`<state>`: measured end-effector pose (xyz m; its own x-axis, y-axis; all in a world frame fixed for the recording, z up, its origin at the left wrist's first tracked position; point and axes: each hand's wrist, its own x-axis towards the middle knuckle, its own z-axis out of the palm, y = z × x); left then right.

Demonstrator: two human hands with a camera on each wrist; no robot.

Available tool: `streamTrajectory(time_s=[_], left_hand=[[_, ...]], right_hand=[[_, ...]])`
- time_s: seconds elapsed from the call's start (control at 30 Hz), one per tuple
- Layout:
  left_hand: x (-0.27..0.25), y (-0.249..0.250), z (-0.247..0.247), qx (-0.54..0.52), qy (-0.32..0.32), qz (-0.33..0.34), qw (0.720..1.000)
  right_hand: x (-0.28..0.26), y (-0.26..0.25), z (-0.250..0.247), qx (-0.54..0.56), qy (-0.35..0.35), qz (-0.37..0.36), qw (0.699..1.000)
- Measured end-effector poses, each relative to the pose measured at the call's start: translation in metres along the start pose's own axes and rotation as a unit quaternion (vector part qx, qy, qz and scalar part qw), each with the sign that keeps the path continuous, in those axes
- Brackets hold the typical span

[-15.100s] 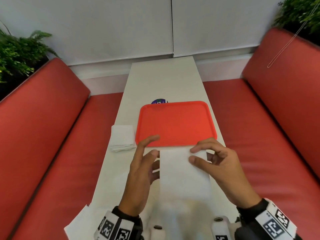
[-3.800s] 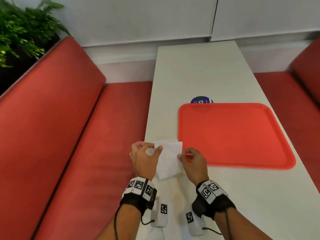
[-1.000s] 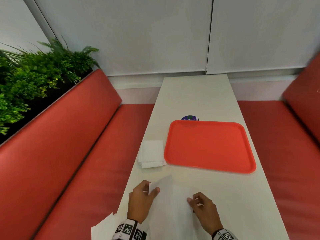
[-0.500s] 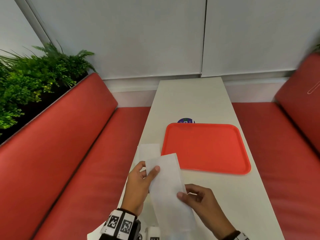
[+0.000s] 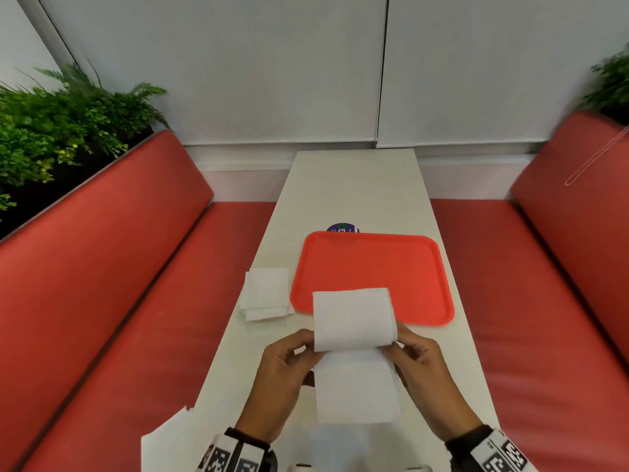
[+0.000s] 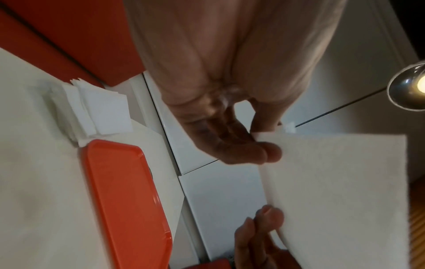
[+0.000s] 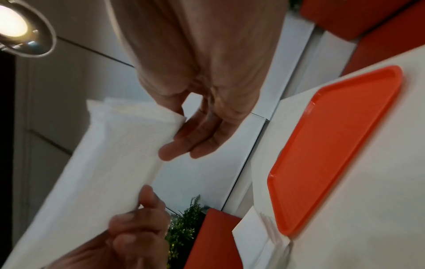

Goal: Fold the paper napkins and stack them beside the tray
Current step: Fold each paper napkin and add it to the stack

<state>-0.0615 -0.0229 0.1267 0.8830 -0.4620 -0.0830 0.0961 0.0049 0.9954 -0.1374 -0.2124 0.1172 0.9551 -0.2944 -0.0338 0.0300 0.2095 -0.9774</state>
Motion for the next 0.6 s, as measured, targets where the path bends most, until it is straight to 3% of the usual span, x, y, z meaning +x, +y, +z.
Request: streamTrajectory(time_s=[0.2,0.4,0.5,0.6], left_hand=[[-0.015,0.003,0.016,-0.008,0.018,-0.026,0.999],[-0.017,0.005,0.021,-0.108,0.059,-0.057,0.991],[-0.011,0.001,0.020,-0.089,0.077,-0.061,0.991],[-0.004,-0.004,0.013,-0.085,0.103,-0.055,0.989]], right_hand=[[-0.009,-0.017,-0.011,-0.019,-0.034,-0.014,0.999],[-0.003,-0.016,0.000,-0.163,0.006,-0.096,0.982],[-0.001,-0.011,0.008,-0.142,0.006,-0.092,0.985],[0.004,-0.006,0.018,-0.056,0.004,-0.025,0.998]])
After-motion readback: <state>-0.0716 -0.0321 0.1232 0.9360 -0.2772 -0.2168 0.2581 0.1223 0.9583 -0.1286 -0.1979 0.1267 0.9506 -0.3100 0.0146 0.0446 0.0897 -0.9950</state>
